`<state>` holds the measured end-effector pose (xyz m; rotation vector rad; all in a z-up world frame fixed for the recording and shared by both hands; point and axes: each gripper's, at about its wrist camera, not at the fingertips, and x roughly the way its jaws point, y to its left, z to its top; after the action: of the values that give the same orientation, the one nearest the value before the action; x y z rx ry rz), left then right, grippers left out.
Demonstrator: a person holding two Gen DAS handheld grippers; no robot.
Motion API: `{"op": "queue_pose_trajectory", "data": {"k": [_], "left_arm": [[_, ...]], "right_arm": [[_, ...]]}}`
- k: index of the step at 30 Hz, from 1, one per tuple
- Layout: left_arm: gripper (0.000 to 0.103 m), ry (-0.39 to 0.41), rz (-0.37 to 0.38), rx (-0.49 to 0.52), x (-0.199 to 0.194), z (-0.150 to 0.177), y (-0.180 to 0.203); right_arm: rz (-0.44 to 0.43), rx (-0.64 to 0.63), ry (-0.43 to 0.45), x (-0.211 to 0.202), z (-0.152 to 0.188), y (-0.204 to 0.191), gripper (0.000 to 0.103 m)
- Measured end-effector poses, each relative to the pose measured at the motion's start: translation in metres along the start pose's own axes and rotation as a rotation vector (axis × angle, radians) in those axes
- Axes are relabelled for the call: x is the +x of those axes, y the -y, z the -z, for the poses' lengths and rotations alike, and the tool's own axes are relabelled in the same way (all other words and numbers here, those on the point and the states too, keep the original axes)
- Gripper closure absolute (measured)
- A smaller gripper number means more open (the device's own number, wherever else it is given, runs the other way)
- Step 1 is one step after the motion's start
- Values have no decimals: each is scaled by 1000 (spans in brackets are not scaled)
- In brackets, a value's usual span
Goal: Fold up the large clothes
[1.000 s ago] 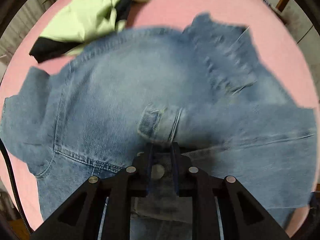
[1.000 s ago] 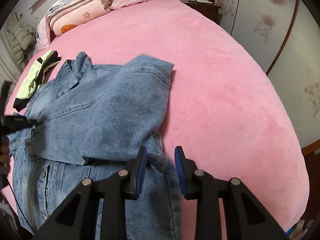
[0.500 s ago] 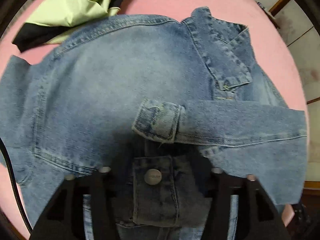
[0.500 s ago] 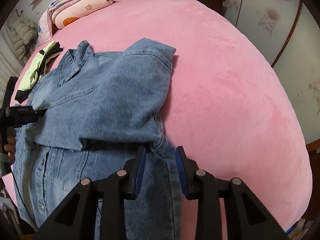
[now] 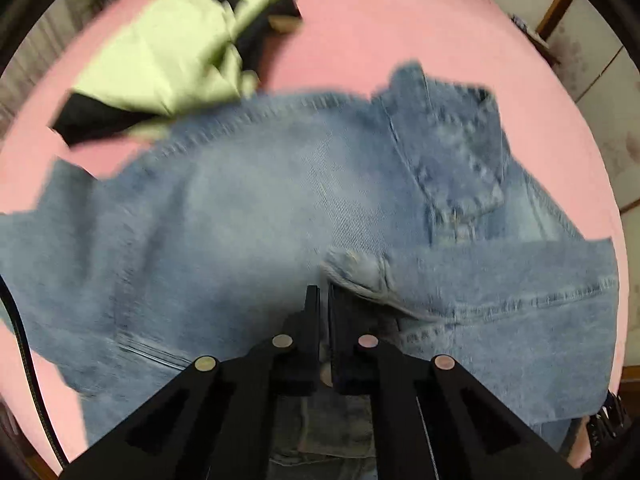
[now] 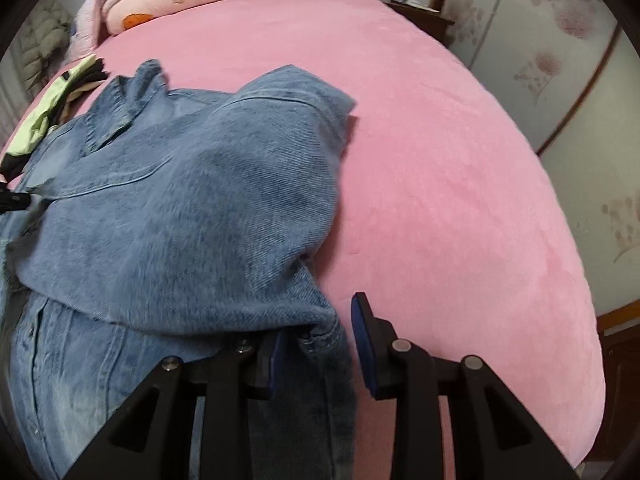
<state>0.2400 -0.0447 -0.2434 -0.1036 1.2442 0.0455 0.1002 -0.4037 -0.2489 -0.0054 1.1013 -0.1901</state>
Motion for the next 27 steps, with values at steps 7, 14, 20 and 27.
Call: {"op": "queue_pose_trajectory", "data": {"k": [7, 14, 20, 27], "left_arm": [[101, -38, -46, -4, 6, -3, -24], [57, -123, 129, -86, 5, 26, -46], [54, -205, 317, -228, 2, 64, -63], [54, -240, 543, -383, 21, 92, -53]], "right_arm": [[40, 64, 6, -2, 11, 6, 79], [76, -15, -21, -4, 8, -6, 76], [44, 32, -51, -3, 13, 1, 76], [68, 4, -48, -4, 14, -6, 76]]}}
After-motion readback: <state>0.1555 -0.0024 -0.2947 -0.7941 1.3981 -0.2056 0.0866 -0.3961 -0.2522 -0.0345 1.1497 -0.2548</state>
